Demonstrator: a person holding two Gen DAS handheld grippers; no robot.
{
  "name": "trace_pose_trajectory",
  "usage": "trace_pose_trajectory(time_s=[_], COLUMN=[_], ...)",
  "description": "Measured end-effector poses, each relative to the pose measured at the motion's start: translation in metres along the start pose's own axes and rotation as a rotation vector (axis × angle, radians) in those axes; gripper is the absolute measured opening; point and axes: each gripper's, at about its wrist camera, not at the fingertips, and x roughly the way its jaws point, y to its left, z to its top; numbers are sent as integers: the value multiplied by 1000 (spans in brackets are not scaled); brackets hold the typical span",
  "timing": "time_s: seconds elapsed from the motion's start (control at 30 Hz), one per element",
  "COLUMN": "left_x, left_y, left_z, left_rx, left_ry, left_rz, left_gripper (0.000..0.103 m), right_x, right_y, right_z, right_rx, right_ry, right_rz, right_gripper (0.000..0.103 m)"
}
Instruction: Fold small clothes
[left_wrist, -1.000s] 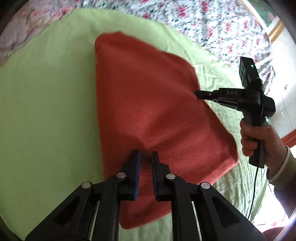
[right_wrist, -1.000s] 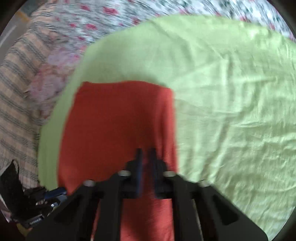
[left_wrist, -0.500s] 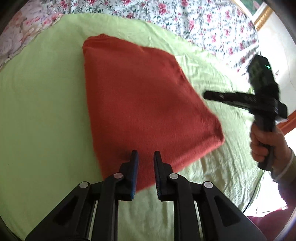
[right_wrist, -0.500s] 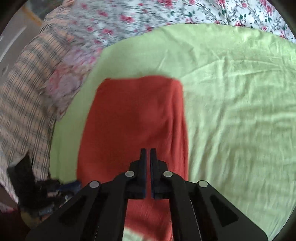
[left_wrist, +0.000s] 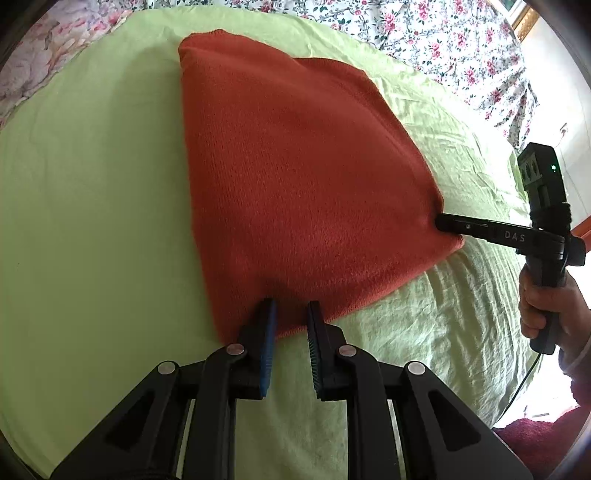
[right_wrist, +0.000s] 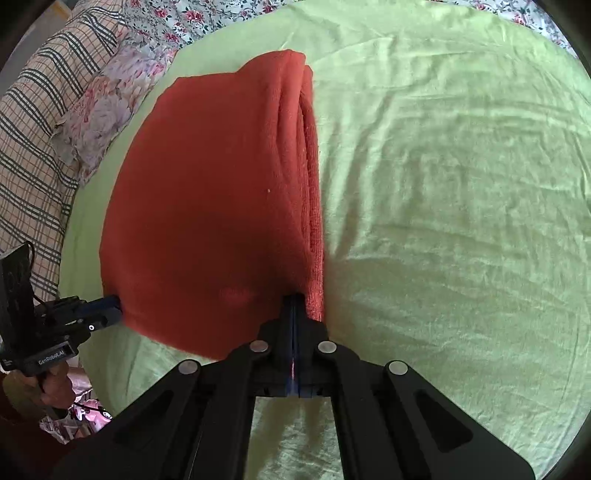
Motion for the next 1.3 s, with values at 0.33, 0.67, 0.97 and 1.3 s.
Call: trace_pose_trajectory(time_s=[0.33, 0.67, 0.97, 1.3], left_x=[2, -40, -57, -61], left_y=[-3, -6, 8, 21], left_z=[0, -8, -30, -35], left_rx=[-9, 18, 32, 26], left_ry=[20, -25, -58, -70], left_rz=[-15, 18, 84, 106], left_gripper=[23, 50, 65, 72], right_x=[-22, -60, -62, -64], right_y=[-11, -2, 40, 63], right_z=[-9, -30, -49, -69], right_rx=[48, 95, 34, 26], right_ry=[-44, -91, -77, -59], right_rz=[-62, -47, -24, -24], right_gripper=[21, 21, 26, 27])
